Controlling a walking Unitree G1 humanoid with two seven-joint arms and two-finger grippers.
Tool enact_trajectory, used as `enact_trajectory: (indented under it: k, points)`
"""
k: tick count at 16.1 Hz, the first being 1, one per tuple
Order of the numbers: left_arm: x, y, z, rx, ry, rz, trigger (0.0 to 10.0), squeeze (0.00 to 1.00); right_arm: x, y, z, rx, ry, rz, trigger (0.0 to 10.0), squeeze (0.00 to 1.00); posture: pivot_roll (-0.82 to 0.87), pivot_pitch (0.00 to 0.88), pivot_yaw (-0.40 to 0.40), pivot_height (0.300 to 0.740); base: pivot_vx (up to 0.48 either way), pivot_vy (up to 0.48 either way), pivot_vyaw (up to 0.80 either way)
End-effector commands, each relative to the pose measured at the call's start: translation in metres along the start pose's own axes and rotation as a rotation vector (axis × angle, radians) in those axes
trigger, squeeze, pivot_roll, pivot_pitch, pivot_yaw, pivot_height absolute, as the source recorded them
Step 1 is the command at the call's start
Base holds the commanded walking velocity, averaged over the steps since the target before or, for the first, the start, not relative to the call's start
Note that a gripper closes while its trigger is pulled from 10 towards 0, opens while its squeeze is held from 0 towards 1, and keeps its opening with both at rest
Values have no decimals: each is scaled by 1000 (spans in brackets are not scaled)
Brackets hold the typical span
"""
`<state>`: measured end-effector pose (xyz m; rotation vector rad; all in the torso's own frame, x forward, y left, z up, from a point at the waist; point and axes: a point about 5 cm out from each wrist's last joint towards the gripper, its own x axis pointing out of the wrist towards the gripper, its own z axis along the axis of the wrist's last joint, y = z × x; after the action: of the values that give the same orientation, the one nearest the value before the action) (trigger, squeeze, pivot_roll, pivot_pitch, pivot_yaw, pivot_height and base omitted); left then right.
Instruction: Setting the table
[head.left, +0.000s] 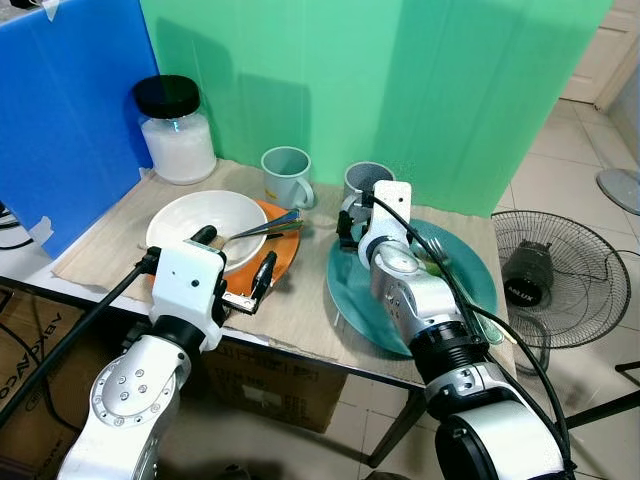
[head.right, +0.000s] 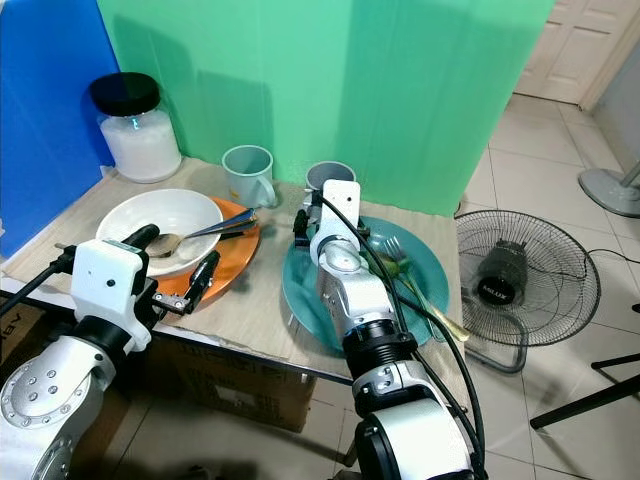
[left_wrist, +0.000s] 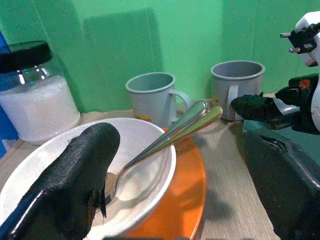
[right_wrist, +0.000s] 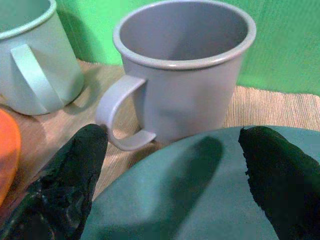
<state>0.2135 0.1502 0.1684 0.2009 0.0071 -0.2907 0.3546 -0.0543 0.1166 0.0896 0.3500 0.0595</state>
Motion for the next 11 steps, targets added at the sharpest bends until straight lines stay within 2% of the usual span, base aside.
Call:
enact_trajectory:
  k: [1,9,11]
  points:
    - [-1,-3,0,0,5,-22,10000,0,-9,59,20,60,-39,148,10000,0,-30,49,-51,740,0,0,0]
    - [-8,-4,0,0,19,-22,10000,0,-12,87,17,71,-43,186,10000,0,-4,59,-66,740,0,0,0]
    - [-9,-4,0,1,21,-21,10000,0,-12,89,16,70,-40,189,10000,0,0,61,-68,740,0,0,0]
